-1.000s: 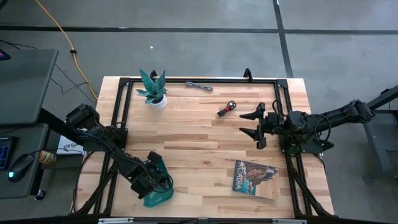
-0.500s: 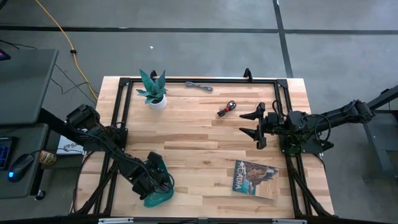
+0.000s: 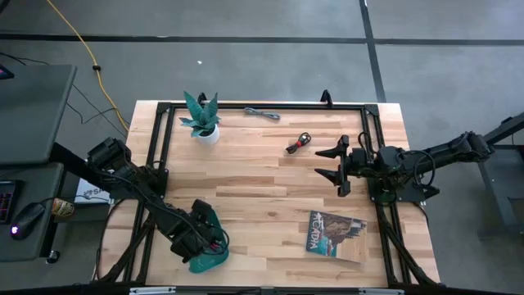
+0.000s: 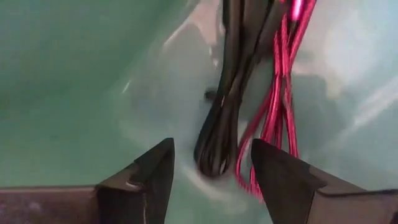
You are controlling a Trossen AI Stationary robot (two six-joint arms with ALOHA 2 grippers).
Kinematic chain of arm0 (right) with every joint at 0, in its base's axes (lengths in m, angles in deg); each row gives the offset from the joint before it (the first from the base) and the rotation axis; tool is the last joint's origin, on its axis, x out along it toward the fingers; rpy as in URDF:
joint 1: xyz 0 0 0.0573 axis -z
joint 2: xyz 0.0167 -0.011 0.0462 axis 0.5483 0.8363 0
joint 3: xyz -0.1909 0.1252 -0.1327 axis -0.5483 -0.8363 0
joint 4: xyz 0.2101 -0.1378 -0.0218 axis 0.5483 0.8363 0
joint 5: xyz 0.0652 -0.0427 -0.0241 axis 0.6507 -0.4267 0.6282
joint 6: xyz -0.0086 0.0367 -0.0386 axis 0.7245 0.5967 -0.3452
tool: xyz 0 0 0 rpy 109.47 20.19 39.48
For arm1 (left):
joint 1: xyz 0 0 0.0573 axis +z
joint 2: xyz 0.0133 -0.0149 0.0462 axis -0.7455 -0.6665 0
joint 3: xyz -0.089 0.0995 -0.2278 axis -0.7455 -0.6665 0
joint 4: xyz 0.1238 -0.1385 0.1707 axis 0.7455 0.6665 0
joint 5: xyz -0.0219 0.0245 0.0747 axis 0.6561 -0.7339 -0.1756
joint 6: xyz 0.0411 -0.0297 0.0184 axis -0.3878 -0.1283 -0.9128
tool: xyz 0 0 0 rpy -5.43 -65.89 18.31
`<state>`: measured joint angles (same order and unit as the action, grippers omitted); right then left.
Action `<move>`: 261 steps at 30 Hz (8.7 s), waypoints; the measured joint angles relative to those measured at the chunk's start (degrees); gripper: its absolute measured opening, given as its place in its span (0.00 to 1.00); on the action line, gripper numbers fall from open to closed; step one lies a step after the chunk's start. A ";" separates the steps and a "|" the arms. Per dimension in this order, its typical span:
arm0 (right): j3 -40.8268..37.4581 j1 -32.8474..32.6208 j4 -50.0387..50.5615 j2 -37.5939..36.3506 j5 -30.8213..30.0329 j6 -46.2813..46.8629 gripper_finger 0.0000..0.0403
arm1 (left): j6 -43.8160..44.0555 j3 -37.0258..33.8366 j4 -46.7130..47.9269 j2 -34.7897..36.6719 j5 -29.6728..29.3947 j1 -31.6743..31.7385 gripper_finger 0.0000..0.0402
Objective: Pick and place USB-C Cables
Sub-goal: Put the black USB cable into the green bin
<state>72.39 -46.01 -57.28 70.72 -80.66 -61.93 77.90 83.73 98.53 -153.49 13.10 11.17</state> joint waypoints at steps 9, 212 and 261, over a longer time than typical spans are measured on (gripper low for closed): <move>0.00 0.00 0.15 0.00 0.00 -0.02 0.60 | 1.19 15.71 19.66 0.41 -2.23 0.00 0.48; 36.48 35.19 51.26 66.93 9.14 -29.35 0.23 | -20.92 -36.41 -86.26 49.62 6.11 41.38 0.48; -0.60 34.59 12.96 4.67 26.94 0.62 0.11 | -20.92 -36.41 -84.80 49.64 6.10 41.40 0.48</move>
<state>71.78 -11.42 -44.32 75.39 -53.72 -61.31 56.98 47.32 13.73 -103.85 19.19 52.56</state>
